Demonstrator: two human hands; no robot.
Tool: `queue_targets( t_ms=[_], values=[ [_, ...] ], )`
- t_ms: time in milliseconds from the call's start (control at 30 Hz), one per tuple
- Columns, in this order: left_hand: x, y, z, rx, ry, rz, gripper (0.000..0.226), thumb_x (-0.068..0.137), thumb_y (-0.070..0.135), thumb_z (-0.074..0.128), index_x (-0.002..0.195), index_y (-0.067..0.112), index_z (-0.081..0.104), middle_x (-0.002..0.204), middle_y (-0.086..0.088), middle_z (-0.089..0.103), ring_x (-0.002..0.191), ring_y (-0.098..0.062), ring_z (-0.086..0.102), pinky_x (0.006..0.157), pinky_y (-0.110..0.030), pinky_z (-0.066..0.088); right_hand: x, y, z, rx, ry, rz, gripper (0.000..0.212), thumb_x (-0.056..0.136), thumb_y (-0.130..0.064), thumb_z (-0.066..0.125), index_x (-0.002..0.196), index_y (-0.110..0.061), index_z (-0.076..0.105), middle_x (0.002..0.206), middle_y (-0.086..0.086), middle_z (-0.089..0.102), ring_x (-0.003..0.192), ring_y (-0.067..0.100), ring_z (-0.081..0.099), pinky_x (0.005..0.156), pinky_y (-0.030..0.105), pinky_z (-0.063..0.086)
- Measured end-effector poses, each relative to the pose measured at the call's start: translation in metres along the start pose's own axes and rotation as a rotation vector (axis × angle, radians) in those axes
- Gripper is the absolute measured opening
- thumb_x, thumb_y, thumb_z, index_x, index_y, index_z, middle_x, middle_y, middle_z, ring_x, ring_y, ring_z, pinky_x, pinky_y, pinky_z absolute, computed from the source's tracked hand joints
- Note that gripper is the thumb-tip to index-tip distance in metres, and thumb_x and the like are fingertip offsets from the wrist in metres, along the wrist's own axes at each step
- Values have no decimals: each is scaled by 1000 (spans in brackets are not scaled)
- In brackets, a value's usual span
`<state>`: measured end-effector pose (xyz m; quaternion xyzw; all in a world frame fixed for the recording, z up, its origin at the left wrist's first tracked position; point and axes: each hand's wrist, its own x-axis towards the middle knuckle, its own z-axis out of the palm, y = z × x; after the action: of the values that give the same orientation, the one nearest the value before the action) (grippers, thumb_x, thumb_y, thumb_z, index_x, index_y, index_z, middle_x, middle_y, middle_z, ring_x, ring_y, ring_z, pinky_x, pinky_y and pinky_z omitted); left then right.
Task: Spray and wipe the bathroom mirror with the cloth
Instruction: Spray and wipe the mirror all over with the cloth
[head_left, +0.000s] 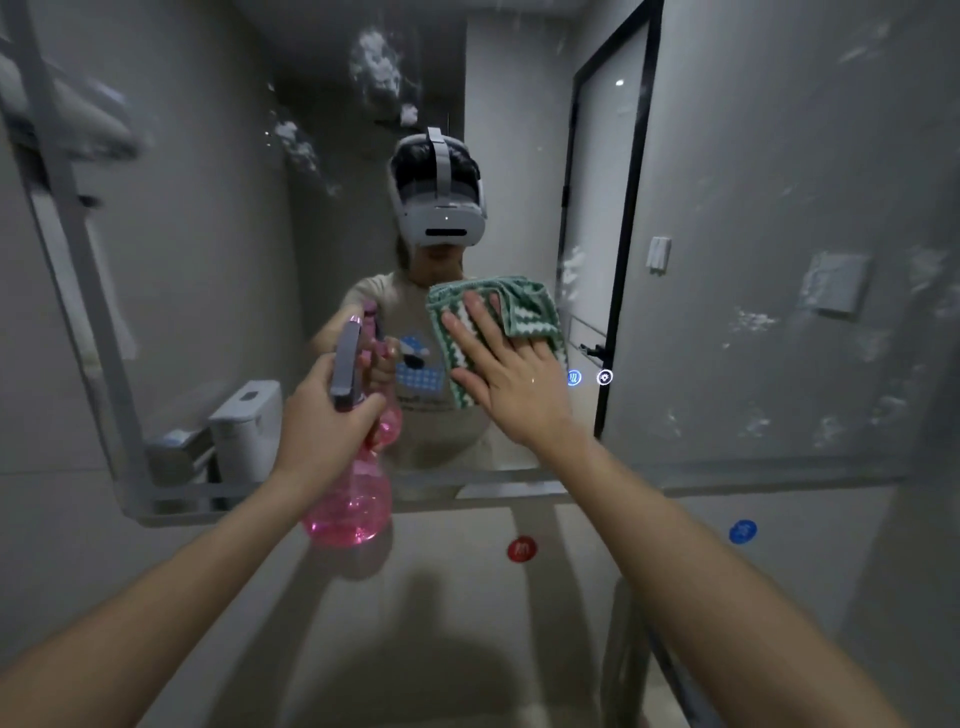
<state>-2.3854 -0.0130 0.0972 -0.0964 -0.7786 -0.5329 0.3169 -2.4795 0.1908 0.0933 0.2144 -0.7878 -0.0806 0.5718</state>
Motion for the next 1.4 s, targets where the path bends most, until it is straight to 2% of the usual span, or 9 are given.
queue_targets(
  t_ms=[167,300,533,667,800,933,1000,1100,1400],
  values=[
    [21,45,23,-102,-14,108,28,79,-7,62,92,17,55,66,3,54,49,3,53,50,-9,39,38,48,-18,-63,28,81,55,97,-49,33,147,-25,35,153,4,34,130,24,45,87,32,38],
    [39,55,33,-158,-58,129,26,76,-4,63,99,9,61,82,-27,64,55,-21,61,51,-34,52,72,83,-36,-26,24,231,61,98,-52,27,152,-25,14,159,5,15,145,23,17,105,31,20],
    [33,42,43,-136,-37,98,24,72,8,67,83,27,60,68,-8,61,56,-18,56,60,-30,50,64,49,-18,55,79,458,62,99,-50,11,153,-18,10,160,12,8,146,26,1,117,35,-7],
    [19,32,40,-95,-13,83,33,75,-3,65,84,27,58,60,6,59,51,-2,52,60,-25,45,18,-1,5,63,70,318,61,97,-46,36,149,-20,18,157,10,17,146,28,8,116,35,5],
    [11,25,27,-63,-8,84,43,77,-3,67,84,39,58,60,13,61,52,6,53,60,-25,42,-8,-20,8,75,-51,232,57,99,-52,20,149,-24,20,157,3,22,134,27,39,94,33,36],
    [13,24,14,-54,-7,107,46,79,-5,66,119,15,58,84,-5,63,57,7,55,57,-8,42,4,14,-7,24,-114,83,55,100,-51,20,147,-27,33,154,2,32,127,23,49,82,32,39],
    [18,23,7,-60,-13,106,51,78,1,68,122,24,57,84,-3,60,63,0,56,63,-16,46,22,40,-14,-23,-108,46,57,100,-51,12,148,-26,30,153,5,33,130,25,47,90,34,36],
    [24,28,2,-104,-28,91,26,72,15,67,83,38,59,67,-7,58,62,-30,56,64,-48,49,54,75,-27,-41,-26,149,59,99,-53,15,150,-24,17,156,8,27,142,28,27,110,37,19],
    [29,45,22,-178,-19,96,34,73,1,66,87,31,60,69,4,60,60,-18,59,64,-38,52,54,61,-21,36,-3,399,62,99,-52,13,152,-20,4,160,11,9,146,22,-2,116,36,-9]
  ],
)
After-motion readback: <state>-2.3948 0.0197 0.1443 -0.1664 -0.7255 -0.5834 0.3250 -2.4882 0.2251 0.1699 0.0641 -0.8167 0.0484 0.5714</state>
